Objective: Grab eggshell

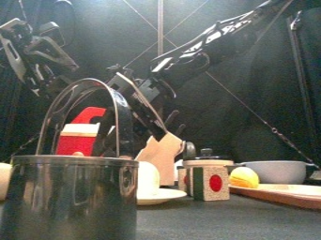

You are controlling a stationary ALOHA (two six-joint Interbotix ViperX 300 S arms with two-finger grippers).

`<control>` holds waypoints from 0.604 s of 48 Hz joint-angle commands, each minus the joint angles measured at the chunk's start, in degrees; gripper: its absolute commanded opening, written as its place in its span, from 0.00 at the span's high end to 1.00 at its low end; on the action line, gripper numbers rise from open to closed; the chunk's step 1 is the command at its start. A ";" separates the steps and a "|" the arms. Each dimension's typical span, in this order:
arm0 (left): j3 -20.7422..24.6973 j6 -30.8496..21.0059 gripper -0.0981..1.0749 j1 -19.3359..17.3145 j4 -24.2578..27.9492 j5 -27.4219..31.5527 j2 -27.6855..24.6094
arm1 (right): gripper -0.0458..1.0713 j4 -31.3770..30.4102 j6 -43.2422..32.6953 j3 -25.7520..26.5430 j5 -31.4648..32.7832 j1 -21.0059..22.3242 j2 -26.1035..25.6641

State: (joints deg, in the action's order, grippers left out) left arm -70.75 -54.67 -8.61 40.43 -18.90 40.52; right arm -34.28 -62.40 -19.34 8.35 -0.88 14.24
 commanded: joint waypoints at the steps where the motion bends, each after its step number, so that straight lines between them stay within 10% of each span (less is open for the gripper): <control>1: 0.97 0.09 0.13 -0.09 -0.09 -0.18 -0.09 | 0.33 0.35 0.00 -3.69 0.62 0.00 -8.53; 19: 0.97 0.09 0.13 -0.18 -0.70 -0.18 -0.09 | 0.33 4.92 -0.09 -23.12 29.88 8.26 -28.74; 29: 0.88 0.09 0.13 -0.18 -0.70 -0.18 -0.09 | 0.31 5.63 -0.35 -29.44 32.78 12.66 -34.54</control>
State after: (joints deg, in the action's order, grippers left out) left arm -70.75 -54.67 -8.61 39.90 -18.90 40.43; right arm -29.00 -62.49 -47.81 41.40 10.63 -17.67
